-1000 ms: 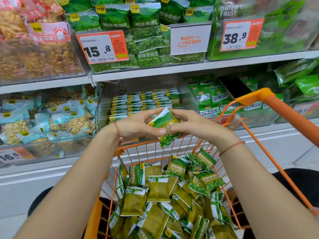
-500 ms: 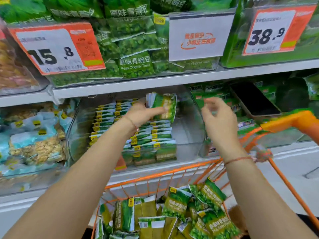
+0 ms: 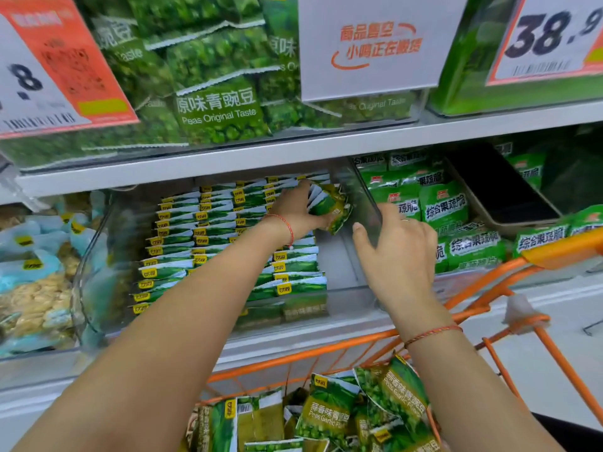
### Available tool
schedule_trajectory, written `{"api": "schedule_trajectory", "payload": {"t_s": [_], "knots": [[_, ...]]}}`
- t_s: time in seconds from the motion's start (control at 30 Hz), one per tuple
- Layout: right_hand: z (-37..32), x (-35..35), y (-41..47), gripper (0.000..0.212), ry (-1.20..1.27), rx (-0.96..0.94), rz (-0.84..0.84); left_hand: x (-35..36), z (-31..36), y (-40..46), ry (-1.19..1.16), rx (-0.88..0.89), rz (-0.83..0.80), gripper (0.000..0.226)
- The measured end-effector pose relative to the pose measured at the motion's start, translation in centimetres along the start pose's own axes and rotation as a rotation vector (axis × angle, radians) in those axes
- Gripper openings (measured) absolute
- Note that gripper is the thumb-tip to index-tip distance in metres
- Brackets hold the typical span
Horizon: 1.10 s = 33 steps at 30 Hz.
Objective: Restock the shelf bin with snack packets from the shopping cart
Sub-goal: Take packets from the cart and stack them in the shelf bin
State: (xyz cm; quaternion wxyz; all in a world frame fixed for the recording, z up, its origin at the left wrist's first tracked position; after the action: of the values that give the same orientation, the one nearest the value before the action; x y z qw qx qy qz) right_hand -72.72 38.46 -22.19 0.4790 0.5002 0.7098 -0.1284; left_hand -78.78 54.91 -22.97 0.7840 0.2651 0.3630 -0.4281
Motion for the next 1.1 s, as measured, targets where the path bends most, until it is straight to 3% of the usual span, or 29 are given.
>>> {"api": "schedule_trajectory", "payload": {"t_s": [0.17, 0.3, 0.37, 0.47, 0.63, 0.77, 0.97, 1.1], "knots": [[0.0, -0.1, 0.0, 0.037, -0.001, -0.002, -0.016, -1.7, 1.9, 1.1, 0.4, 0.027, -0.37, 0.073], [0.0, -0.2, -0.1, 0.038, -0.002, 0.004, -0.035, -1.5, 3.1, 3.0, 0.498, -0.022, -0.546, 0.037], [0.0, -0.1, 0.0, 0.039, -0.001, 0.002, -0.038, -1.1, 3.3, 3.7, 0.495, -0.044, -0.561, 0.033], [0.1, 0.0, 0.0, 0.04, -0.004, 0.008, -0.04, -0.7, 3.0, 4.0, 0.516, -0.041, -0.532, 0.037], [0.2, 0.0, -0.1, 0.038, -0.002, 0.0, -0.026, -0.4, 1.8, 3.3, 0.782, 0.01, -0.221, 0.088], [0.1, -0.1, -0.1, 0.038, 0.002, 0.0, -0.03, 0.9, 1.3, 2.2, 0.845, -0.125, -0.232, 0.108], [0.3, -0.1, -0.1, 0.04, -0.003, -0.007, -0.026, -0.7, 1.6, 0.6, 0.614, -0.124, -0.175, 0.104], [0.4, 0.0, -0.3, 0.045, -0.011, 0.004, -0.012, -3.5, 3.6, -3.8, 0.548, -0.047, -0.086, 0.069]]}}
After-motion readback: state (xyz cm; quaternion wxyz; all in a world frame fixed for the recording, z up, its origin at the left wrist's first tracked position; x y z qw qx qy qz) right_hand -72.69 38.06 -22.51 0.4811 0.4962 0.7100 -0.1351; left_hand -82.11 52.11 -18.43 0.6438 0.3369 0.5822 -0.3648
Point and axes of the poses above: each hand's wrist, its own y-axis towards the middle knuckle, its own x-axis out of the palm, z = x × y, the point moved 1 cm from there along y, towards the middle knuckle, and after that the axes turned 15 degrees about x, right-handed, at the moved point
